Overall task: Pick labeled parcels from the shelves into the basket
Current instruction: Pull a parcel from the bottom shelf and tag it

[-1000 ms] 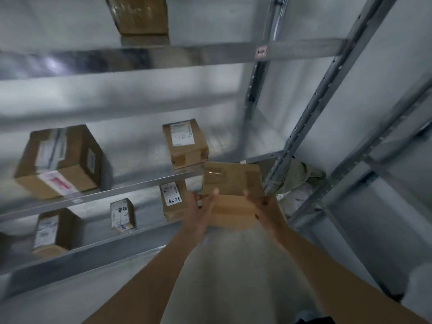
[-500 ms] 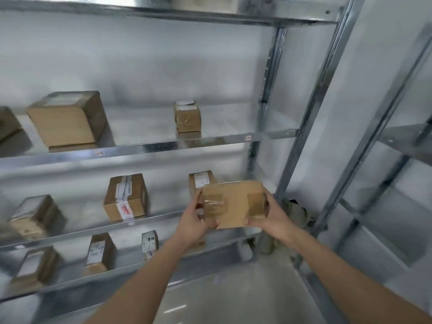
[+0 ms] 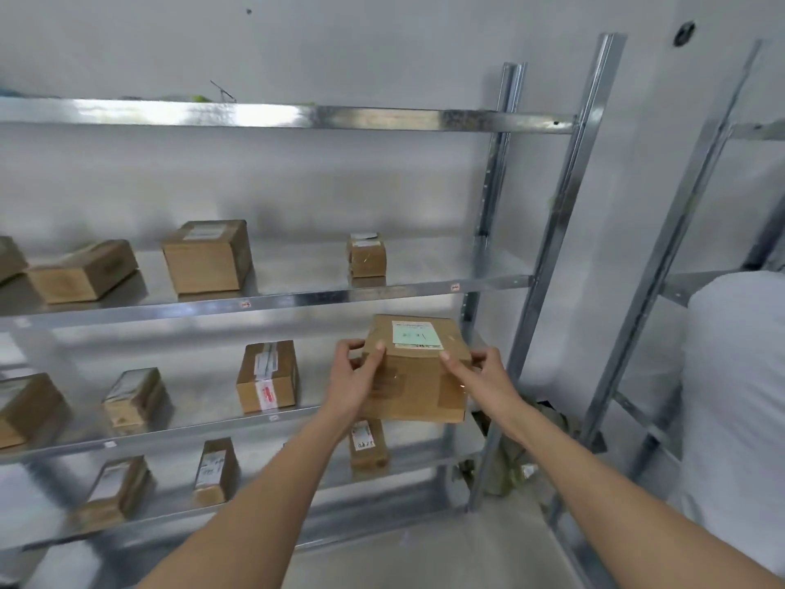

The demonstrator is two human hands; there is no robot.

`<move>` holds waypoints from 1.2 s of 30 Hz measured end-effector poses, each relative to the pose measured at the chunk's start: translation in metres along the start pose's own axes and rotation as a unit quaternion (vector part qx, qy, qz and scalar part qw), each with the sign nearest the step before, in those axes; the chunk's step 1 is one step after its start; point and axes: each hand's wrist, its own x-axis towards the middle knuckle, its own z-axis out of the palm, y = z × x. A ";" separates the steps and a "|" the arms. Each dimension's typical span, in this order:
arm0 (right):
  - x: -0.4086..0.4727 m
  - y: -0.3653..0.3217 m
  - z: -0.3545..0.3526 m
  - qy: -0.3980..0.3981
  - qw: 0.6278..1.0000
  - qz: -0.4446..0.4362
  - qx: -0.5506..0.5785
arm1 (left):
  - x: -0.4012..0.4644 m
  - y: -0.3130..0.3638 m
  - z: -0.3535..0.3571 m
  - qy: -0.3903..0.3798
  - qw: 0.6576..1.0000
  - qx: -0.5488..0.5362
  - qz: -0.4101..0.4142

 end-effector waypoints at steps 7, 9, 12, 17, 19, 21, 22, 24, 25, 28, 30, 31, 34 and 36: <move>-0.021 -0.028 0.023 -0.058 0.998 -0.037 0.013 | -0.027 0.013 -0.044 0.005 1.000 0.016 0.004; -0.026 -0.036 0.036 -0.082 0.996 -0.046 -0.008 | -0.038 0.011 -0.068 -0.009 1.000 0.023 -0.005; -0.033 -0.049 0.067 -0.137 0.988 -0.056 -0.036 | -0.056 0.008 -0.110 -0.013 1.000 0.024 -0.014; -0.049 -0.077 0.151 -0.207 0.969 -0.092 -0.096 | -0.090 0.004 -0.199 0.024 0.997 0.061 -0.028; -0.060 -0.092 0.193 -0.242 0.958 -0.113 -0.103 | -0.107 0.000 -0.244 0.050 0.995 0.077 -0.042; -0.073 -0.109 0.241 -0.274 0.945 -0.134 -0.115 | -0.131 -0.002 -0.292 0.081 0.991 0.096 -0.040; -0.081 -0.118 0.267 -0.287 0.939 -0.145 -0.123 | -0.143 -0.005 -0.318 0.097 0.989 0.109 -0.033; -0.101 -0.136 0.319 -0.316 0.926 -0.164 -0.126 | -0.173 -0.004 -0.368 0.133 0.983 0.128 -0.024; -0.113 -0.144 0.347 -0.333 0.920 -0.167 -0.120 | -0.188 -0.005 -0.395 0.149 0.979 0.137 -0.025; -0.157 -0.171 0.427 -0.371 0.906 -0.172 -0.109 | -0.232 -0.007 -0.476 0.184 0.971 0.153 -0.026; -0.185 -0.183 0.480 -0.386 0.897 -0.184 -0.110 | -0.262 -0.009 -0.529 0.197 0.966 0.162 -0.037; -0.198 -0.187 0.506 -0.390 0.894 -0.188 -0.116 | -0.276 -0.008 -0.552 0.202 0.965 0.162 -0.043; -0.240 -0.201 0.580 -0.405 0.882 -0.206 -0.124 | -0.318 -0.015 -0.621 0.226 0.961 0.153 -0.046; -0.264 -0.208 0.627 -0.416 0.875 -0.217 -0.120 | -0.342 -0.020 -0.663 0.242 0.957 0.154 -0.051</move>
